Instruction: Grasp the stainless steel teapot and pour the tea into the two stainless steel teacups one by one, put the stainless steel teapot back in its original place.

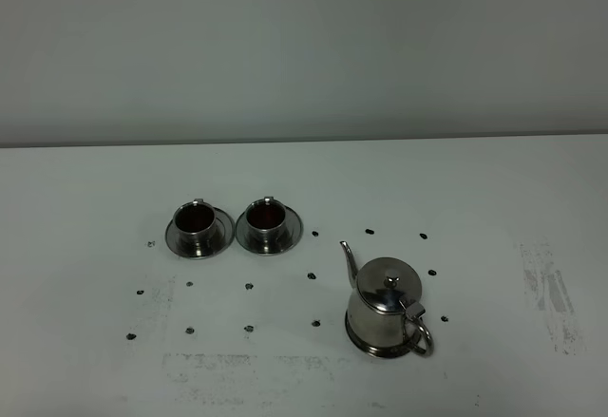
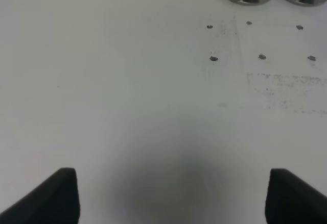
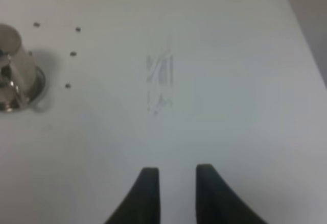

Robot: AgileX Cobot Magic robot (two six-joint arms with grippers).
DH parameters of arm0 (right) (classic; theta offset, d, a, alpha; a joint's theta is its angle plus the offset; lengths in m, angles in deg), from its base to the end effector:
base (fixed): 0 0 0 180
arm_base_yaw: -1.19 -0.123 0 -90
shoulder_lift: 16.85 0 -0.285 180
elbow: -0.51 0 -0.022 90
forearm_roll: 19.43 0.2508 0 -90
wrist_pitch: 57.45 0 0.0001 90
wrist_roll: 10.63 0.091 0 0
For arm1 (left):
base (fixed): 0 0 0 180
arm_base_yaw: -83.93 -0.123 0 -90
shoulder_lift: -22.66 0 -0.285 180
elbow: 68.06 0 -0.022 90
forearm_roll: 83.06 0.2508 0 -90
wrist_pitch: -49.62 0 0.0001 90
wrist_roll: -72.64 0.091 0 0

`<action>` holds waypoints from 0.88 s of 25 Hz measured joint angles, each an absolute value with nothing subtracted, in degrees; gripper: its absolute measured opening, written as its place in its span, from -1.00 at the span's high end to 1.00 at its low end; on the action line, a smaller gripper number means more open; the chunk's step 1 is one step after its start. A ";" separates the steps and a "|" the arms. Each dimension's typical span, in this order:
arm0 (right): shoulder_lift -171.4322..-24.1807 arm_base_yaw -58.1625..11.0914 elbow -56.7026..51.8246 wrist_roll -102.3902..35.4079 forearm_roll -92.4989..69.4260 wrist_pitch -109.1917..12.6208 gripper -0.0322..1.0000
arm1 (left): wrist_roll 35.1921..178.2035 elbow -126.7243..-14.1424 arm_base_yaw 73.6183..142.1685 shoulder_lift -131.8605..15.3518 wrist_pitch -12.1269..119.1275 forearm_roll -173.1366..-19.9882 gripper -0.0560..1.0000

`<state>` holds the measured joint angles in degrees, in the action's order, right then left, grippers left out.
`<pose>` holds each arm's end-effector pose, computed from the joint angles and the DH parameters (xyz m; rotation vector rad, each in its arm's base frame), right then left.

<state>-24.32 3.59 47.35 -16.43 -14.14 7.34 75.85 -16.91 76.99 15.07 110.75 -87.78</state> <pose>-0.0121 0.0081 0.2802 -0.0717 2.0740 0.0232 0.0000 -0.0066 0.2644 -0.0659 2.0882 0.0079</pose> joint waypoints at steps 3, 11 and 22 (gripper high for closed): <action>-24.25 3.94 48.06 -15.93 -14.02 6.98 0.62 | 75.85 -16.91 76.99 15.07 110.75 -87.78 -0.48; -24.25 3.94 48.17 -15.14 -14.40 6.63 0.62 | 75.85 -16.91 76.99 15.07 110.80 -87.78 -0.48; -24.25 3.94 48.17 -15.08 -14.40 6.63 0.62 | 75.85 -16.91 76.99 15.07 110.80 -87.78 -0.48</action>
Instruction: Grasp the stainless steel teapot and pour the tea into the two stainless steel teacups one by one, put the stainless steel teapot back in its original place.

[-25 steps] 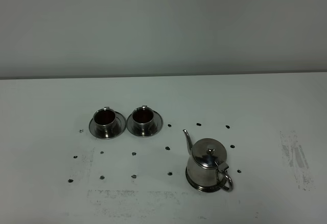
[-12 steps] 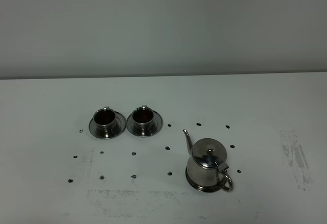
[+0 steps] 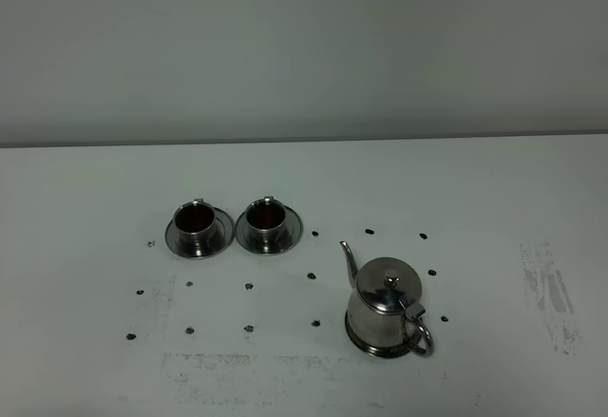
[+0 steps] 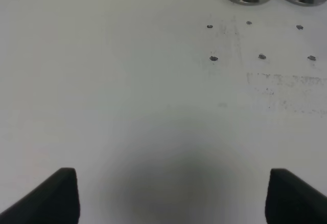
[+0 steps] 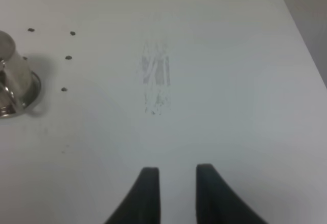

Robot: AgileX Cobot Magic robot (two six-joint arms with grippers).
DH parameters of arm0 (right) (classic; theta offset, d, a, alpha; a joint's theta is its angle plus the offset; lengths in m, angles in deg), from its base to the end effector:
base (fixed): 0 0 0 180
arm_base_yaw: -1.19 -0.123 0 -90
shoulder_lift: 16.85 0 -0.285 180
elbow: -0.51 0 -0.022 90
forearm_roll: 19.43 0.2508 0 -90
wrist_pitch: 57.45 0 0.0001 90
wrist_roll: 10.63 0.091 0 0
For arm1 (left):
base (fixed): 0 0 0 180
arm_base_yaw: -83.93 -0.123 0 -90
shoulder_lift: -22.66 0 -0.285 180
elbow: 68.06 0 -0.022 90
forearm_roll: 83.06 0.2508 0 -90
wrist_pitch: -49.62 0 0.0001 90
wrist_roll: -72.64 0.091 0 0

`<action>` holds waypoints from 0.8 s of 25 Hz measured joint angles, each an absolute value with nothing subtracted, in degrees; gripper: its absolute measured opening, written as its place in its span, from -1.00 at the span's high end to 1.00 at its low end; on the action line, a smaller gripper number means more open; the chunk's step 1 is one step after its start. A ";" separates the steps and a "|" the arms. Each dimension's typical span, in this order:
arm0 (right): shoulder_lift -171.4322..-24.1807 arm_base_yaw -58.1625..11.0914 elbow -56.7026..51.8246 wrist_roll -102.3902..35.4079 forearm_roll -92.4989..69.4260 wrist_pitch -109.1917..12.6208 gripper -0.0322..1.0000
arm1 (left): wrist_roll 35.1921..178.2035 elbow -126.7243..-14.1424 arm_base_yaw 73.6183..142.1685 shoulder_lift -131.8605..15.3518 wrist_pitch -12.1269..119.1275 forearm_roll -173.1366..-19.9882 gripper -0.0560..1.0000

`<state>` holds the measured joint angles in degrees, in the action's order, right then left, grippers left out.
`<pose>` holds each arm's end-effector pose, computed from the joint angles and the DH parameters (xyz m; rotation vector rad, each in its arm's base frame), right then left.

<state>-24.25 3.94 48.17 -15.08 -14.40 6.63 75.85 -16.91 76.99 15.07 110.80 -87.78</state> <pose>-0.0100 0.0077 0.2772 -0.0391 2.0759 0.0287 0.0000 -0.0066 0.2644 -0.0659 2.0890 0.0078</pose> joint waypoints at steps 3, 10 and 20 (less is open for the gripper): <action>-24.25 3.94 48.17 -15.08 -14.40 6.63 0.62 | 75.85 -16.91 76.99 15.07 110.80 -87.78 -0.48; -24.25 3.94 48.17 -15.08 -14.40 6.63 0.62 | 75.85 -16.91 76.99 15.07 110.80 -87.78 -0.48; -24.25 3.94 48.17 -15.08 -14.40 6.63 0.62 | 75.85 -16.91 77.41 15.13 110.80 -87.78 -0.48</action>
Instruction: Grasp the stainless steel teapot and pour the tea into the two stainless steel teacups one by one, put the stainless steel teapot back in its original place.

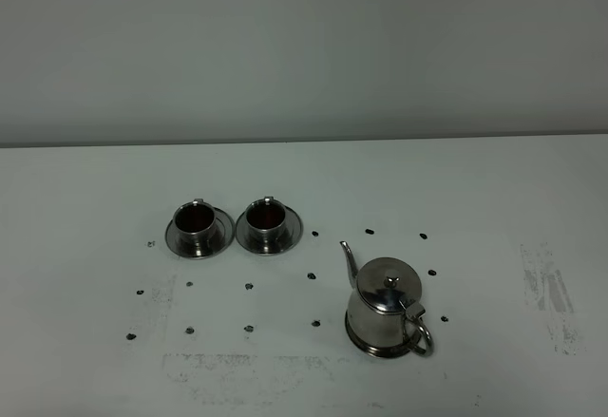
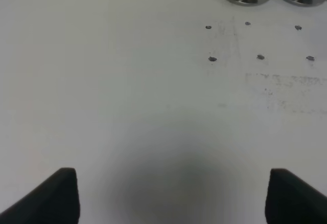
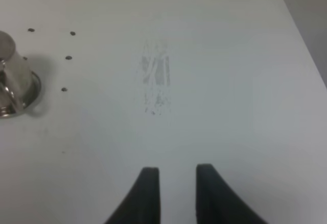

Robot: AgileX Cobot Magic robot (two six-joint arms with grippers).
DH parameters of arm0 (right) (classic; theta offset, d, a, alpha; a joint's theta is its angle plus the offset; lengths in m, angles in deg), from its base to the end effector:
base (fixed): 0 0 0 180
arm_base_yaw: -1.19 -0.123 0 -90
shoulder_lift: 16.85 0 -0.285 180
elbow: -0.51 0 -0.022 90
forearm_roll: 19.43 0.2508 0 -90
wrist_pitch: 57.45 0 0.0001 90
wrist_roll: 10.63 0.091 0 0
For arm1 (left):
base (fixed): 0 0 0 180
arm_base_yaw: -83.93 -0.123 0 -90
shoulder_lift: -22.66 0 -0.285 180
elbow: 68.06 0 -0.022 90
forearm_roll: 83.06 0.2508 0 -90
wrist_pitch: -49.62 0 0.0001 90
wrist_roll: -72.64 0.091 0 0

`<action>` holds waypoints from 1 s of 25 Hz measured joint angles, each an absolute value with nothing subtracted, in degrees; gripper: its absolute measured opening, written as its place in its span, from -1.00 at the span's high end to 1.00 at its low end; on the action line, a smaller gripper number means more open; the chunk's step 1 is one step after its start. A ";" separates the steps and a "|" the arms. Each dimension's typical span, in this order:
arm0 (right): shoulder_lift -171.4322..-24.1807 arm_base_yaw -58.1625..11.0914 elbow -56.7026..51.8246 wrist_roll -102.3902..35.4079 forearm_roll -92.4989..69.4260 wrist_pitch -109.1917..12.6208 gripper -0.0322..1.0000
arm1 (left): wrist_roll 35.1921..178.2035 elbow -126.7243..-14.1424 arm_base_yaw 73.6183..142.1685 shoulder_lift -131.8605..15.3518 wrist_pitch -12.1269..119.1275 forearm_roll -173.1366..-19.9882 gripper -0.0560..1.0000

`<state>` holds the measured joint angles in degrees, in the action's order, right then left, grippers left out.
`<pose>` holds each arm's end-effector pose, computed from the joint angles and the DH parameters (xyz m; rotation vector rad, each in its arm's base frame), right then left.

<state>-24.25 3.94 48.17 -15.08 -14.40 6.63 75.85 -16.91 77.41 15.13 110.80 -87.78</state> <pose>-0.0100 0.0077 0.2772 -0.0391 2.0759 0.0287 -0.0002 -0.0066 0.2643 -0.0582 2.0882 0.0035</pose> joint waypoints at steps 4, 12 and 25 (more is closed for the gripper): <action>-24.25 3.94 48.17 -15.00 -14.40 6.63 0.62 | 75.85 -16.91 80.88 15.23 110.80 -87.78 -0.48; -24.25 3.94 48.17 -15.00 -14.40 6.63 0.62 | 75.85 -16.91 83.97 15.23 110.80 -87.78 -0.48; -24.25 3.94 48.17 -15.01 -14.40 6.63 0.62 | 75.85 -16.91 83.97 15.07 110.80 -87.78 -0.48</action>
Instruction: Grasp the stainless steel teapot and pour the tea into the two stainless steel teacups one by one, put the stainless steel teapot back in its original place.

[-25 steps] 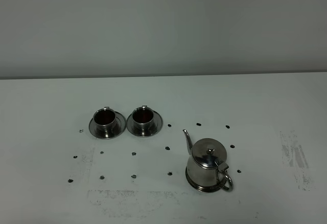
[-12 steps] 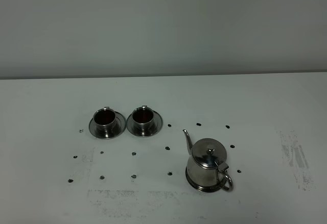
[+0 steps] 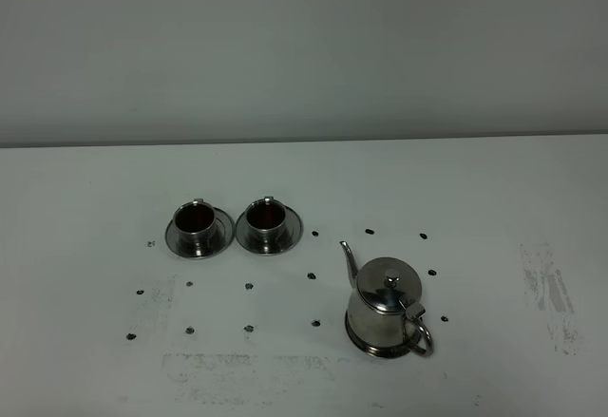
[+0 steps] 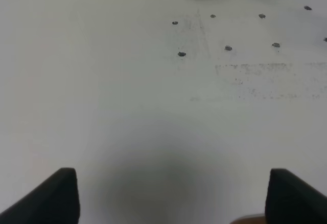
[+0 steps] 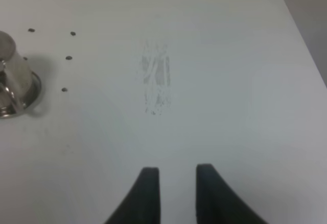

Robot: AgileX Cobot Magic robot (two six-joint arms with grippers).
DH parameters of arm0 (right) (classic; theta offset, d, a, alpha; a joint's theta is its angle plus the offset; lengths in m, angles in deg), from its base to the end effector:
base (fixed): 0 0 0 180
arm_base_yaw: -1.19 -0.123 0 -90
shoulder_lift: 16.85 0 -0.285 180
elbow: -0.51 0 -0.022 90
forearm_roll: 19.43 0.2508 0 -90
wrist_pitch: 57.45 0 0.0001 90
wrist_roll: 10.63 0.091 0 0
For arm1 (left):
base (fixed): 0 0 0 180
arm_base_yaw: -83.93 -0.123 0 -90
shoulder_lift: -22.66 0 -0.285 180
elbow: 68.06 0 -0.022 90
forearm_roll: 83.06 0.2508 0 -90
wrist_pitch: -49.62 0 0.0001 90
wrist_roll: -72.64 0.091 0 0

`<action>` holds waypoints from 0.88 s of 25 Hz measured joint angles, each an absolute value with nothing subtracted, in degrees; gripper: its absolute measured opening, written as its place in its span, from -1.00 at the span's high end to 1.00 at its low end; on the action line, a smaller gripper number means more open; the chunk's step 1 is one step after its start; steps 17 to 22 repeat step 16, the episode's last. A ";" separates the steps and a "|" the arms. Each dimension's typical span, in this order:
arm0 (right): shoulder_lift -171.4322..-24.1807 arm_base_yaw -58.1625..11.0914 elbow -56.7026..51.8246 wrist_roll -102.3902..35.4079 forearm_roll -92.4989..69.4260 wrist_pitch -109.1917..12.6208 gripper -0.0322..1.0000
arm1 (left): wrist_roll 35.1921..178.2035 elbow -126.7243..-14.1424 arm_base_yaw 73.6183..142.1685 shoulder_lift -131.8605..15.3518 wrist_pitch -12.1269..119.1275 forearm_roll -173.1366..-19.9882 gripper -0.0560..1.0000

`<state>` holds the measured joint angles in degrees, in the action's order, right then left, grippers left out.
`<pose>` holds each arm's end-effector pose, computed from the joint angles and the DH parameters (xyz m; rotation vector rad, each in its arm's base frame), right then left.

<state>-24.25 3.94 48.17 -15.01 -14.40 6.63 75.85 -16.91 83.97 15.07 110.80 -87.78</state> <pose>-0.0100 0.0077 0.2772 -0.0378 2.0759 0.0294 -0.0009 -0.0066 0.2644 0.0614 2.0898 -0.0660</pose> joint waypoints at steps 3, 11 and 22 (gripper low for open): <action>-24.25 3.94 48.17 -15.01 -14.40 6.63 0.62 | 75.85 -16.91 83.97 15.07 110.80 -87.78 -0.48; -24.25 3.94 48.17 -15.01 -14.40 6.63 0.62 | 75.85 -16.91 83.97 15.07 110.80 -87.78 -0.48; -24.25 3.94 48.17 -15.01 -14.40 6.63 0.62 | 75.85 -16.91 83.97 15.07 110.80 -87.78 -0.48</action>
